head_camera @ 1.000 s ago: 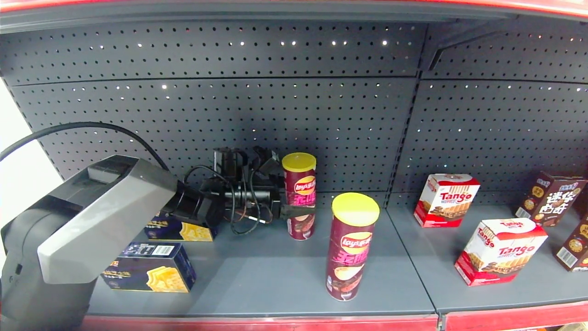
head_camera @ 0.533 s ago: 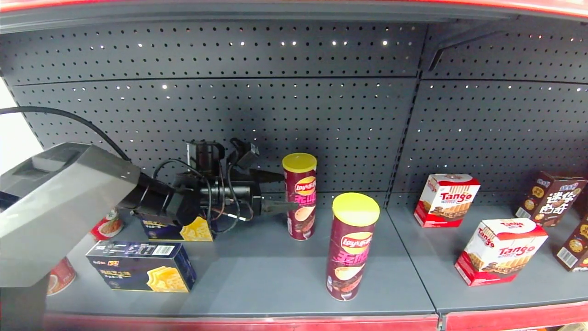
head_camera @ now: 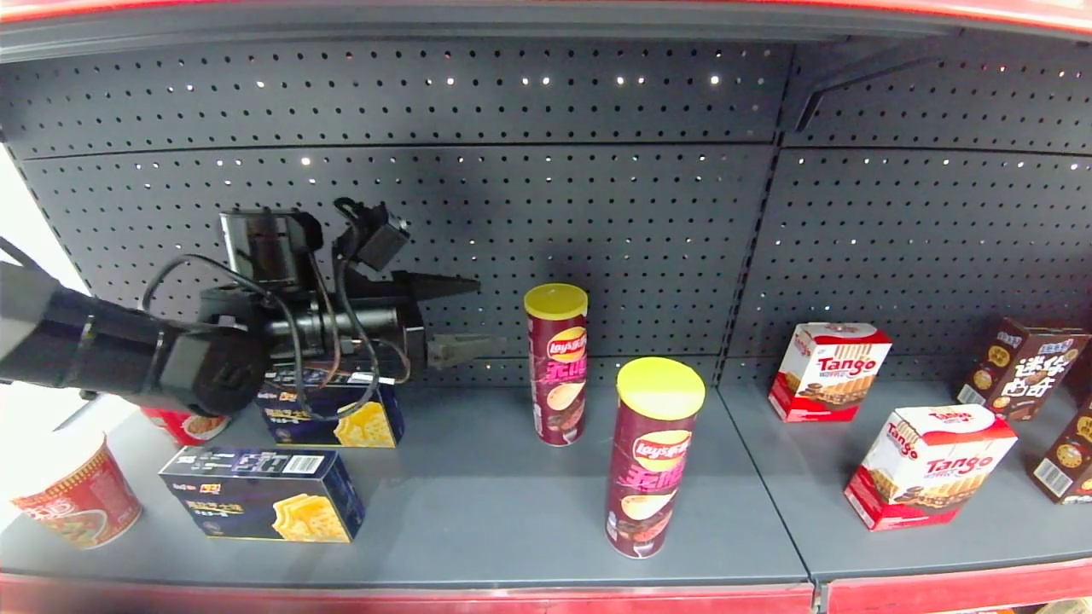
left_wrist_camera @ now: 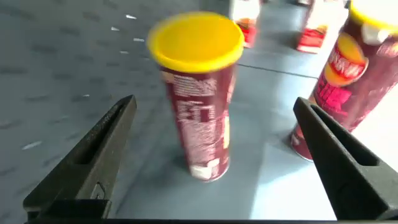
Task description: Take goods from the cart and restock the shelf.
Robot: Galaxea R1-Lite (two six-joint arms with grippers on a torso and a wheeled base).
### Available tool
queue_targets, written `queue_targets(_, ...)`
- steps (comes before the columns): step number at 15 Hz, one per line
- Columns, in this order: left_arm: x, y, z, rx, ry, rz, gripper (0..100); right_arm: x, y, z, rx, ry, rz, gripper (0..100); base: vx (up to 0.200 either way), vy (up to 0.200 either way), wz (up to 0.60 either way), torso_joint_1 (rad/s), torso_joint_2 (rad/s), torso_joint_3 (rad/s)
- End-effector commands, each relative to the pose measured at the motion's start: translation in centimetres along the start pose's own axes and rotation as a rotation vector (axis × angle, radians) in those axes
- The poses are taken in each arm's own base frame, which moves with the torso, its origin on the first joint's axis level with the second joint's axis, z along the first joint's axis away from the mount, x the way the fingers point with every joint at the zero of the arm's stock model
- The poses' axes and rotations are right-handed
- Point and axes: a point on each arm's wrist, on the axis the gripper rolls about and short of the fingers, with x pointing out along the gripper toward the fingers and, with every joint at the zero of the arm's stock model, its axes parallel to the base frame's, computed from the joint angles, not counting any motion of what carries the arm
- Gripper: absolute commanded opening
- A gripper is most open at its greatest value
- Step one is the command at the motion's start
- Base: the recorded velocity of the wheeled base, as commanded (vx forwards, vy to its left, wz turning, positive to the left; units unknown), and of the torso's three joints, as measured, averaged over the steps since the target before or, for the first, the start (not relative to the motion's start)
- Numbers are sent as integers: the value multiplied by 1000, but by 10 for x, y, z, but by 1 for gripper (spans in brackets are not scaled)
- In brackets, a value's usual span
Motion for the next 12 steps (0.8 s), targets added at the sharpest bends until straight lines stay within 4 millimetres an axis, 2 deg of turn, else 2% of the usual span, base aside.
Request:
queue_targets(1, -48, -34, 47, 61, -45, 174, 100, 0, 0, 0, 0, 2, -1, 100, 0, 0, 0, 0, 0, 0)
queue_targets(3, -73, -54, 57, 76, -40, 330, 100, 0, 0, 0, 0, 2, -2, 100, 0, 0, 0, 0, 0, 0)
queue_targets(4, -74, -56, 57, 76, -40, 336, 100, 0, 0, 0, 0, 2, -2, 100, 0, 0, 0, 0, 0, 0)
queue_targets(5, -98, -82, 65, 81, -48, 464, 100, 0, 0, 0, 0, 2, -1, 100, 0, 0, 0, 0, 0, 0)
queue_targets(7, -126, -115, 69, 64, -83, 573, 100, 0, 0, 0, 0, 2, -1, 100, 0, 0, 0, 0, 0, 0)
queue_targets(10, -165, -161, 57, -19, -79, 732, 100, 0, 0, 0, 0, 2, -1, 100, 0, 0, 0, 0, 0, 0)
queue_targets(12, -188, -202, 29, -106, -95, 801, 100, 0, 0, 0, 0, 2, -1, 100, 0, 0, 0, 0, 0, 0)
